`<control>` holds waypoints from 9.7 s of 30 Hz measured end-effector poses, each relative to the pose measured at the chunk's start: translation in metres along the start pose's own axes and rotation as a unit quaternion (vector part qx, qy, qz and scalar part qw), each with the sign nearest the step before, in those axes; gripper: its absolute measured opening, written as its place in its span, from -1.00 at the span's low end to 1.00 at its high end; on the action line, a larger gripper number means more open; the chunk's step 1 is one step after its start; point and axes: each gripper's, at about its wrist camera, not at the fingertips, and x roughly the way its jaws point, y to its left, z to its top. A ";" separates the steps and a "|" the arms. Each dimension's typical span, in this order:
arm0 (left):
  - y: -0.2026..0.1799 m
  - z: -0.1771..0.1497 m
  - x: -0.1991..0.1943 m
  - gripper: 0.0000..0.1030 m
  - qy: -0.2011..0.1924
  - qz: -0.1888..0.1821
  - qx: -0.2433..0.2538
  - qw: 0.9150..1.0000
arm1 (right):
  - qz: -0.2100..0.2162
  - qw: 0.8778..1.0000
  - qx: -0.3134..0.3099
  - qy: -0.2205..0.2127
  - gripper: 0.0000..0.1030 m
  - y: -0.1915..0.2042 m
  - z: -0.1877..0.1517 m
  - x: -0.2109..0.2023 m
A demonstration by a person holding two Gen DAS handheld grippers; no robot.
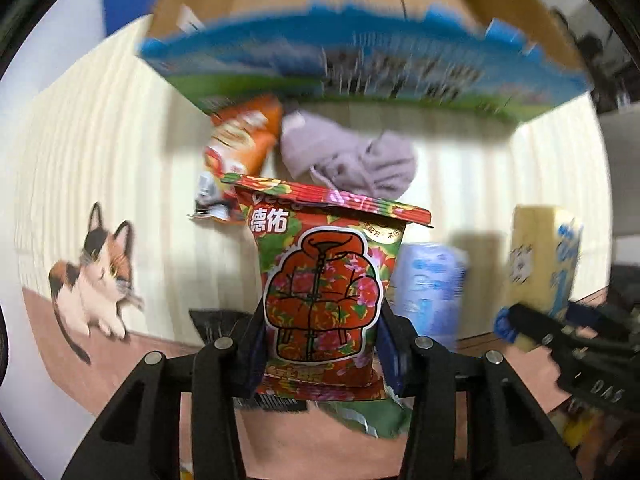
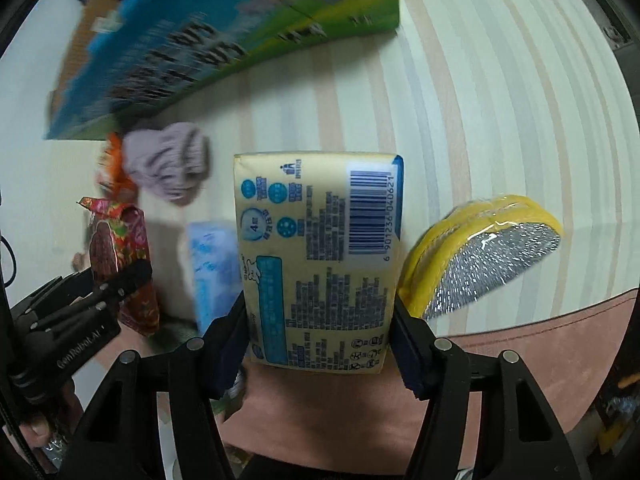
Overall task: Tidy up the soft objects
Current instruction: 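Carry both packs into the cardboard box and open both tools, then grasp the black snack bag with the left tool while the right grasps the blue-white tissue pack, then lower both held packs into the box and open both tools, then grasp the green wet-wipe pack with the left tool while the right grasps the yellow sponge, then place the green pack and sponge into the box and open both tools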
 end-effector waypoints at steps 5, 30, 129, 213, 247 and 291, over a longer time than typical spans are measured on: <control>-0.003 0.004 -0.031 -0.17 -0.035 -0.032 -0.034 0.998 | 0.044 0.998 -0.028 -0.025 0.28 0.003 -0.035 -0.045; -0.022 0.328 -0.004 -0.17 0.038 -0.142 -0.033 0.989 | -0.038 0.991 -0.092 -0.085 0.28 0.072 0.241 -0.123; 0.072 -0.032 0.128 -0.13 0.125 -0.001 -0.140 0.982 | -0.059 0.995 -0.036 0.066 0.06 0.071 0.029 0.072; 0.011 0.283 -0.076 0.90 -0.062 -0.015 -0.004 0.998 | -0.091 0.992 -0.059 -0.067 1.00 0.078 0.218 -0.116; -0.016 0.000 0.099 0.69 0.132 -0.048 -0.097 0.985 | 0.046 0.963 0.265 -0.003 0.42 -0.137 0.055 -0.011; -0.040 0.137 -0.103 -0.38 -0.086 -0.101 -0.025 0.991 | -0.018 0.990 -0.102 -0.101 -0.04 0.057 0.077 -0.173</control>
